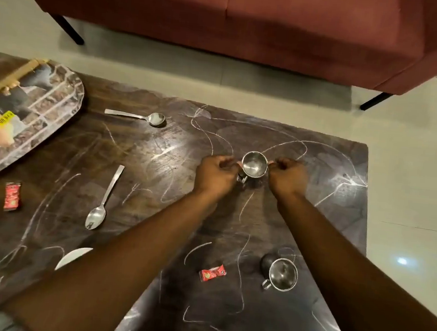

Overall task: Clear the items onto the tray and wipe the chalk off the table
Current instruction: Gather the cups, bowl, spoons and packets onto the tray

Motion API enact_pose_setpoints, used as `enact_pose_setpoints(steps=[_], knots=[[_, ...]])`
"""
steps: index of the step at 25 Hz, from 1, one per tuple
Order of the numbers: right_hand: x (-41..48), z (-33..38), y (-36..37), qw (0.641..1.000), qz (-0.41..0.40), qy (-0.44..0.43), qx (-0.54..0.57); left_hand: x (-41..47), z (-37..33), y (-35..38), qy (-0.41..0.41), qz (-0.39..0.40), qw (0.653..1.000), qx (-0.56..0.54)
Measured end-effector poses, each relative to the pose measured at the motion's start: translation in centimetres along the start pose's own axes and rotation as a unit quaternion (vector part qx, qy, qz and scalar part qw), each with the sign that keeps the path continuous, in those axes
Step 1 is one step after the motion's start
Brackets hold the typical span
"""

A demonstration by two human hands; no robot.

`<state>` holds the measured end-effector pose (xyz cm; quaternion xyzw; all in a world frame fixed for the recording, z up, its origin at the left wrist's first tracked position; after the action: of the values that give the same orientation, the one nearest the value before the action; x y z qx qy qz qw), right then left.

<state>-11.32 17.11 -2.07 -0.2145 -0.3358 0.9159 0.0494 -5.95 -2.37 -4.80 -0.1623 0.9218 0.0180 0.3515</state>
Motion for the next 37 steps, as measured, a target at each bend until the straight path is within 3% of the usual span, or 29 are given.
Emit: enact_pose_setpoints(steps=[5, 11, 18, 24, 30, 37], knots=[[0.4, -2.7, 1.6, 0.999, 0.007, 0.034, 0.029, 1.8, 0.2, 2.8, 0.018, -0.004, 0.999, 0.043], [-1.0, 2.8, 2.1, 0.999, 0.015, -0.047, -0.017, 1.4, -1.6, -1.5, 0.048, -0.051, 0.997, 0.012], [-6.5, 19.1, 13.3, 0.978, 0.106, -0.172, -0.043, 0.0, -5.3, -20.3, 0.077, -0.174, 0.978, -0.086], [-14.1, 32.1, 30.4, 0.94, 0.198, -0.269, -0.066, -0.1, -4.8, -41.4, 0.07, -0.292, 0.942, -0.147], [-20.6, 37.9, 45.5, 0.904, 0.272, -0.319, -0.079, 0.9, -0.6, -56.0, 0.041, -0.365, 0.914, -0.175], [-23.0, 38.5, 53.5, 0.872, 0.317, -0.343, -0.149, 2.6, 3.9, -61.3, -0.018, -0.39, 0.888, -0.241]])
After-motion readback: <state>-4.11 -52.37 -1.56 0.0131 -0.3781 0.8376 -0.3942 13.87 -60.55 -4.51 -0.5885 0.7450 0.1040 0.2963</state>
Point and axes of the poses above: each hand's wrist, its own x-axis towards the middle knuckle, its own y-axis out of the palm, z = x × y, the point moved 8 cm from there along x, towards the middle knuckle, and after that the axes turned 4 degrees about -y, right-handed, at the moved point
